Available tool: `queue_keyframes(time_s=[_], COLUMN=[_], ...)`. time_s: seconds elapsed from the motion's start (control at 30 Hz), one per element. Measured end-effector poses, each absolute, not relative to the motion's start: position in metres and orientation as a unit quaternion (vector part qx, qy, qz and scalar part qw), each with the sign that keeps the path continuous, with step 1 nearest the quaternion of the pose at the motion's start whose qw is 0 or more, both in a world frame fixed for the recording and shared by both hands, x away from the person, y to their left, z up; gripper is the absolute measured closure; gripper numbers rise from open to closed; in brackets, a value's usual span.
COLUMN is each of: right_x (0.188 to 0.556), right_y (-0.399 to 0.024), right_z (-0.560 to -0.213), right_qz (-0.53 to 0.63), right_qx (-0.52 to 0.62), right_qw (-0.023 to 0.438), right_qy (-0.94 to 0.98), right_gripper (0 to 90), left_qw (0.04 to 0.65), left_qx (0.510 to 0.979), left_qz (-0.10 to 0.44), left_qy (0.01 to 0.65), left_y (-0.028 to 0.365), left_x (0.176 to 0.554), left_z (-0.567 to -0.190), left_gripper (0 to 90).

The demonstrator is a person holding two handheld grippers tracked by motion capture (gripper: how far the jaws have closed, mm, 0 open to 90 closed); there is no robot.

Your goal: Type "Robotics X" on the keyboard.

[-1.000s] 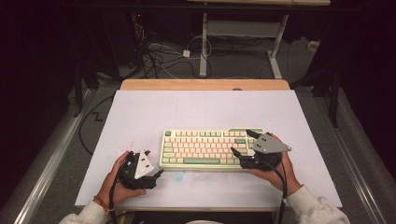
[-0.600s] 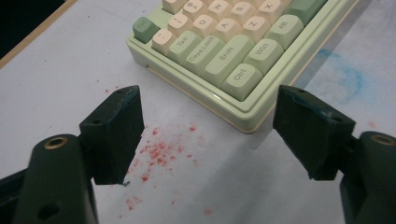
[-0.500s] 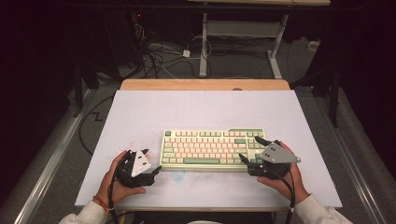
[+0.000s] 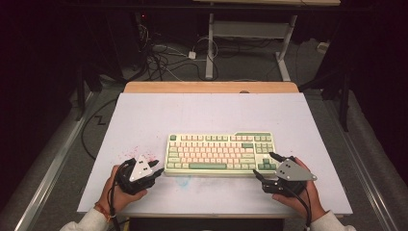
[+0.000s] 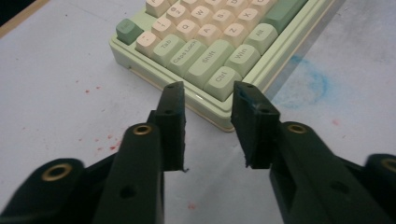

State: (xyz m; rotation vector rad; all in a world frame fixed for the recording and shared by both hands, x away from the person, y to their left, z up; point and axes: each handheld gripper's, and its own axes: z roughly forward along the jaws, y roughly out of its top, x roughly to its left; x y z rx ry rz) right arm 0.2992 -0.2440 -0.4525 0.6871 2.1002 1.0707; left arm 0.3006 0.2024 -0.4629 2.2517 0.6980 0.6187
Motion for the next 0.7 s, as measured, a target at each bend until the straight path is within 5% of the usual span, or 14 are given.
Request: queue_keyframes(time_s=[0.23, 0.7], right_x=[0.298, 0.300], right_y=[-0.244, -0.239], right_z=[-0.456, -0.460], right_qz=[0.409, 0.403], right_qx=[0.260, 0.254], right_qw=[0.331, 0.322], right_qy=[0.810, 0.818], right_gripper=[24.1, 24.1], left_qw=[0.347, 0.355], left_qx=[0.871, 0.880], left_qz=[0.223, 0.182], left_qy=[0.267, 0.258], left_y=[0.199, 0.175], left_x=[0.302, 0.325], left_z=[-0.461, -0.452], left_gripper=[87.3, 87.5])
